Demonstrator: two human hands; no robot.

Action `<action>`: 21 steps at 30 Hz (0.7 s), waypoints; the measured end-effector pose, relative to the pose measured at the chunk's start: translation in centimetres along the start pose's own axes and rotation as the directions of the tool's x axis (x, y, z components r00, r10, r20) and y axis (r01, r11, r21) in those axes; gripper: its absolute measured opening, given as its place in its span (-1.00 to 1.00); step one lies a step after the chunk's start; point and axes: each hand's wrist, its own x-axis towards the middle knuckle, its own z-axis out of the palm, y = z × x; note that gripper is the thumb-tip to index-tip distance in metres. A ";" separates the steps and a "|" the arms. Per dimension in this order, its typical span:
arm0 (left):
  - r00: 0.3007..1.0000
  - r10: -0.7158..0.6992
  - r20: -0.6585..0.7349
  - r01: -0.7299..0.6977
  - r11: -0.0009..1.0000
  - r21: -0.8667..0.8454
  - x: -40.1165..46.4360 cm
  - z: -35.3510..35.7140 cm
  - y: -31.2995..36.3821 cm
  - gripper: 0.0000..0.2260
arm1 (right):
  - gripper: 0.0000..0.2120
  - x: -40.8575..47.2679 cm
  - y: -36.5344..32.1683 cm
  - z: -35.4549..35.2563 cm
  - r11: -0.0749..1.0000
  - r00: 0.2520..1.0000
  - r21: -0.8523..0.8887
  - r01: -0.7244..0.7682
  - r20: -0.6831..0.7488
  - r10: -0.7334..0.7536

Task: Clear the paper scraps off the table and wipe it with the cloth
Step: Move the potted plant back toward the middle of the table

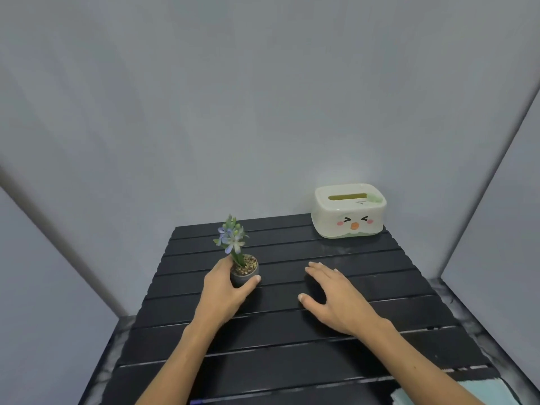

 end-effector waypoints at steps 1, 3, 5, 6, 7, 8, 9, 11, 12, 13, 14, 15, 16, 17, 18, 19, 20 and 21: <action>1.000 -0.003 0.003 0.003 1.000 -0.003 -0.6 -0.3 0.0 -0.66 | -0.34 -0.2 -0.2 0.1 1.000 1.000 -0.001 0.003 0.005 -0.003; 1.000 -0.006 0.003 0.006 1.000 -0.014 -1.8 -0.9 -0.1 -0.66 | -0.34 -0.6 -0.6 0.3 1.000 1.000 -0.002 0.010 0.010 -0.010; 1.000 -0.003 0.001 0.003 1.000 -0.023 -2.7 -1.3 -0.1 -0.66 | -0.34 -0.9 -1.0 0.4 1.000 1.000 0.002 0.016 0.014 -0.016; 1.000 -0.001 -0.002 0.001 1.000 -0.022 -3.1 -1.4 -0.1 -0.66 | -0.34 -1.1 -1.1 0.5 1.000 1.000 0.004 0.019 0.016 -0.019; 1.000 -0.001 -0.006 0.001 1.000 -0.021 -3.4 -1.5 -0.1 -0.66 | -0.34 -1.3 -1.3 0.5 1.000 1.000 0.005 0.020 0.017 -0.020; 1.000 -0.003 -0.009 0.003 1.000 -0.022 -3.6 -1.5 -0.2 -0.66 | -0.33 -1.4 -1.5 0.6 1.000 1.000 0.004 0.020 0.015 -0.020; 1.000 -0.007 -0.012 0.007 1.000 -0.025 -3.8 -1.6 -0.2 -0.66 | -0.33 -1.5 -1.6 0.6 1.000 1.000 -0.001 0.019 0.012 -0.019; 1.000 -0.013 -0.011 0.013 1.000 -0.025 -4.0 -1.6 -0.3 -0.64 | -0.32 -1.6 -1.7 0.6 1.000 1.000 -0.016 0.009 0.009 -0.009; 1.000 -0.015 -0.009 0.014 1.000 -0.023 -4.1 -1.6 -0.4 -0.63 | -0.32 -1.6 -1.7 0.6 1.000 1.000 -0.023 0.006 0.011 -0.005; 1.000 -0.015 -0.005 0.015 1.000 -0.022 -4.1 -1.6 -0.4 -0.62 | -0.31 -1.7 -1.8 0.7 1.000 1.000 -0.031 0.006 0.011 -0.005; 1.000 -0.016 -0.001 0.016 1.000 -0.023 -4.2 -1.6 -0.4 -0.61 | -0.31 -1.8 -1.8 0.8 0.999 1.000 -0.039 0.008 0.009 -0.008; 1.000 -0.015 0.001 0.015 1.000 -0.024 -4.1 -1.6 -0.4 -0.61 | -0.31 -1.8 -1.8 0.8 0.999 1.000 -0.048 0.011 0.007 -0.011; 1.000 -0.012 0.004 0.013 1.000 -0.021 -4.1 -1.6 -0.4 -0.61 | -0.30 -1.9 -1.8 0.9 0.998 1.000 -0.055 0.012 0.005 -0.011; 1.000 -0.010 0.008 0.010 1.000 -0.019 -4.1 -1.6 -0.4 -0.61 | -0.30 -1.9 -1.8 0.9 0.998 1.000 -0.060 0.011 0.003 -0.011; 1.000 -0.008 0.011 0.009 1.000 -0.019 -4.0 -1.6 -0.4 -0.61 | -0.30 -1.8 -1.8 1.0 0.998 1.000 -0.065 0.010 0.000 -0.010; 1.000 -0.007 0.014 0.008 1.000 -0.020 -4.0 -1.6 -0.3 -0.61 | -0.29 -1.8 -1.8 1.0 0.998 1.000 -0.069 0.009 -0.002 -0.009; 1.000 -0.006 0.018 0.006 1.000 -0.021 -3.9 -1.5 -0.3 -0.62 | -0.29 -1.7 -1.7 1.0 0.997 1.000 -0.074 0.007 -0.004 -0.007; 1.000 -0.004 0.022 0.005 1.000 -0.021 -3.7 -1.5 -0.3 -0.62 | -0.29 -1.7 -1.7 1.0 0.997 1.000 -0.082 0.005 -0.005 -0.005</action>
